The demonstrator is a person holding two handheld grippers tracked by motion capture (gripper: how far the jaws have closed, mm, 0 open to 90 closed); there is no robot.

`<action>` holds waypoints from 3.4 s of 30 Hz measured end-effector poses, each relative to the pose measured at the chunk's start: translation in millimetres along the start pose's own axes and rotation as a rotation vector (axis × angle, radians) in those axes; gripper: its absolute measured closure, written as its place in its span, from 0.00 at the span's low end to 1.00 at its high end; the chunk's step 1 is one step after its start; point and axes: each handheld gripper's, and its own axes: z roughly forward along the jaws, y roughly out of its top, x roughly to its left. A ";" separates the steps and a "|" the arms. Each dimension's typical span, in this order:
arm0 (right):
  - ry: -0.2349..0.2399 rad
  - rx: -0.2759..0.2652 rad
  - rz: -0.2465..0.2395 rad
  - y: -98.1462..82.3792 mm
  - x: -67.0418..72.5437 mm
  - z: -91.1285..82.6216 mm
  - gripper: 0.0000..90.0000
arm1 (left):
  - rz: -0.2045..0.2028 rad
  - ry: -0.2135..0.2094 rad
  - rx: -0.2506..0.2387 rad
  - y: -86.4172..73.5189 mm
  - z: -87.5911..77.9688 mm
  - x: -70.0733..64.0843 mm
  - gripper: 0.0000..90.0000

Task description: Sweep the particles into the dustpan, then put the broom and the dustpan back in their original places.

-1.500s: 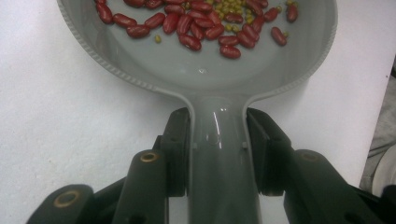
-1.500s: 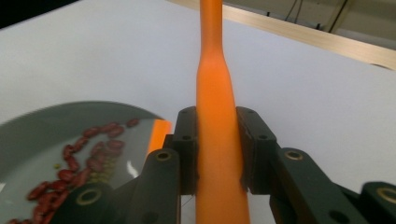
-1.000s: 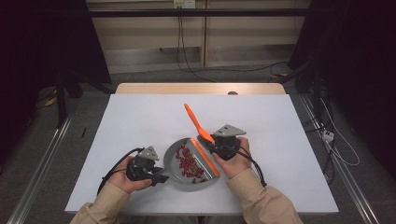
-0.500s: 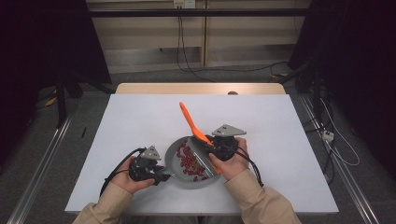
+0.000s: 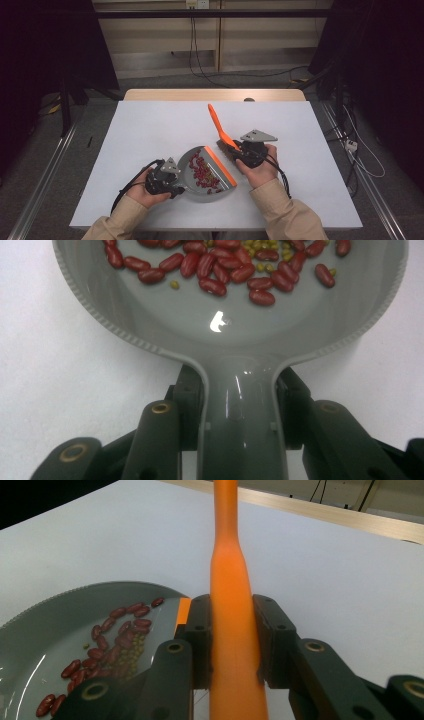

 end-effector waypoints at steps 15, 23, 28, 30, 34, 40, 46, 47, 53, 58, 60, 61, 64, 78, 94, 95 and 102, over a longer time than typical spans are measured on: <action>-0.014 -0.020 0.025 -0.1 -10.2 -5.5 0.79 | -0.058 0.077 -0.143 -11.2 -11.4 8.6 0.71; -0.016 -0.017 0.023 0.8 -12.9 -6.1 0.79 | -0.118 0.112 -0.176 -13.4 -17.8 15.4 0.71; -0.022 -0.008 0.021 1.0 -17.0 -7.2 0.79 | -0.155 0.120 -0.185 -15.2 -22.6 20.3 0.71; -0.027 -0.004 0.020 0.6 -19.0 -7.6 0.79 | -0.171 0.129 -0.193 -16.2 -23.7 22.0 0.71; -0.032 -0.007 0.029 0.5 -23.1 -9.6 0.79 | -0.194 0.146 -0.194 -17.3 -26.2 24.7 0.71; -0.040 -0.004 0.029 -0.4 -28.0 -12.4 0.80 | -0.211 0.165 -0.194 -18.4 -28.2 28.3 0.71; -0.048 -0.002 0.037 -1.3 -34.3 -15.6 0.80 | -0.234 0.171 -0.201 -19.5 -31.2 32.5 0.71; -0.050 -0.002 0.036 -1.4 -35.3 -16.1 0.80 | -0.239 0.174 -0.200 -19.7 -31.3 33.1 0.71; -0.064 -0.002 0.045 -2.9 -40.6 -20.2 0.80 | -0.250 0.188 -0.198 -20.6 -32.7 35.8 0.71; -0.070 -0.007 0.048 -3.8 -44.9 -22.9 0.80 | -0.262 0.201 -0.199 -21.7 -32.8 38.0 0.71; -0.074 -0.007 0.049 -4.7 -46.6 -24.3 0.80 | -0.270 0.198 -0.200 -22.2 -33.4 39.2 0.71; -0.074 -0.004 0.050 -5.1 -47.1 -25.0 0.80 | -0.276 0.199 -0.204 -22.4 -33.4 39.6 0.71; -0.077 -0.007 0.051 -5.9 -49.5 -27.5 0.80 | -0.291 0.203 -0.203 -23.2 -34.4 41.1 0.71; -0.107 -0.022 0.070 -10.1 -62.8 -39.9 0.80 | -0.345 0.234 -0.217 -27.4 -39.1 48.8 0.71; -0.133 -0.021 0.083 -14.4 -75.9 -46.9 0.80 | -0.420 0.271 -0.206 -31.9 -38.8 59.6 0.71; -0.134 -0.019 0.085 -14.8 -76.9 -47.2 0.80 | -0.424 0.274 -0.203 -32.4 -38.4 60.7 0.71; -0.156 -0.016 0.098 -18.5 -84.8 -50.3 0.80 | -0.464 0.313 -0.182 -36.1 -35.6 68.4 0.71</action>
